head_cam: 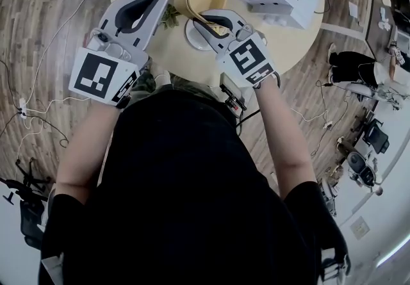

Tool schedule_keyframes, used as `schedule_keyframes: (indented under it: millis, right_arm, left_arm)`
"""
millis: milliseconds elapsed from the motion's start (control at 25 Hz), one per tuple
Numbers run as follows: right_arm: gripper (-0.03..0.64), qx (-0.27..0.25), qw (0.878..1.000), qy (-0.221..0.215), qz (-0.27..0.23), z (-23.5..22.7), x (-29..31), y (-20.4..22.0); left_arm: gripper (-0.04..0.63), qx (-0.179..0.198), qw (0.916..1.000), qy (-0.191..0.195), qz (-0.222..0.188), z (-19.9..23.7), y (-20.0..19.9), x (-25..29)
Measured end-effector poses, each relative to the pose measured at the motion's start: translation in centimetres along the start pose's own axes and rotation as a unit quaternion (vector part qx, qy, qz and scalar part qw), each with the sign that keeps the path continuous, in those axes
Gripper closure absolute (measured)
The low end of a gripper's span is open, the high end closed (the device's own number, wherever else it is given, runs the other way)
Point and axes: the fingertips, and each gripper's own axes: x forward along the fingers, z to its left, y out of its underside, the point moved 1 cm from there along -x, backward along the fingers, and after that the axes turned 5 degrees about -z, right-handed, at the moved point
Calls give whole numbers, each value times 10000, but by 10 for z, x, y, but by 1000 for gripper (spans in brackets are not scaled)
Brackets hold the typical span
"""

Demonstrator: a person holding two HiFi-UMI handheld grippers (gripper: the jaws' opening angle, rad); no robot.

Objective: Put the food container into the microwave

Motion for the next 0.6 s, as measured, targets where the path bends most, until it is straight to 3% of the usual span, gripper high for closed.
schedule_keyframes:
  millis: [600]
  right_arm:
    - [577, 203, 9946, 14, 1013, -44, 25, 65]
  left_arm:
    - [575, -23, 9998, -72, 170, 2, 11, 7]
